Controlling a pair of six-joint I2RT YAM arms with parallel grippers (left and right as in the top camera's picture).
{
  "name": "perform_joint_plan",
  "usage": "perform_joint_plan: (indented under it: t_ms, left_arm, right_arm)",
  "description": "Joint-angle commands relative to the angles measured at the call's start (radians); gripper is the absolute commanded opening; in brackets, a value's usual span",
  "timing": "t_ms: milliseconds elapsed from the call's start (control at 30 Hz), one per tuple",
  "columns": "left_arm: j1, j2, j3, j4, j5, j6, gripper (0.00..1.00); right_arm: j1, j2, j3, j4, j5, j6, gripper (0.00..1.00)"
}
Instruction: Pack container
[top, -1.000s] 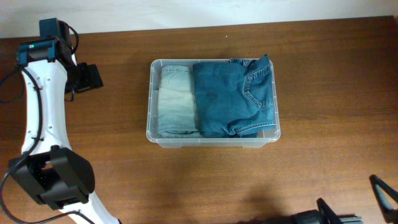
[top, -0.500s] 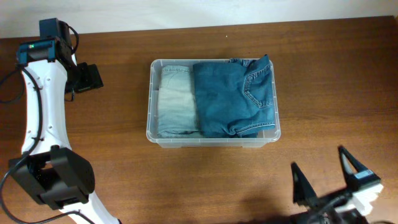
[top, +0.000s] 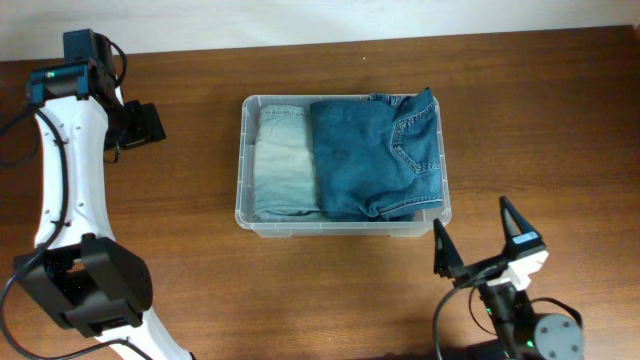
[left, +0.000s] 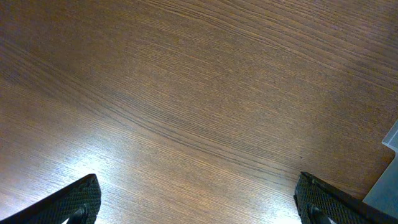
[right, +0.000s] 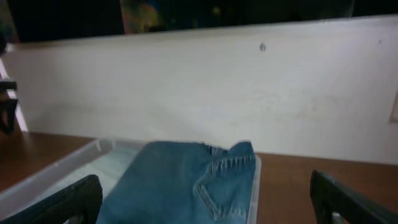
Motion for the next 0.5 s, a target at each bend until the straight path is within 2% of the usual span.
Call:
perform_joint_plan:
  t_ms: [0,467]
  left_arm:
    - [-0.001,-0.024,0.013,-0.001,-0.008,0.002,0.99]
    - [-0.001,-0.024,0.013,-0.001,-0.008,0.002,1.00]
  right_arm:
    - [-0.010,-0.011,-0.086,0.068,0.012,0.005,0.99]
    - [-0.067,-0.011,-0.190,0.116,0.109,0.005,0.99]
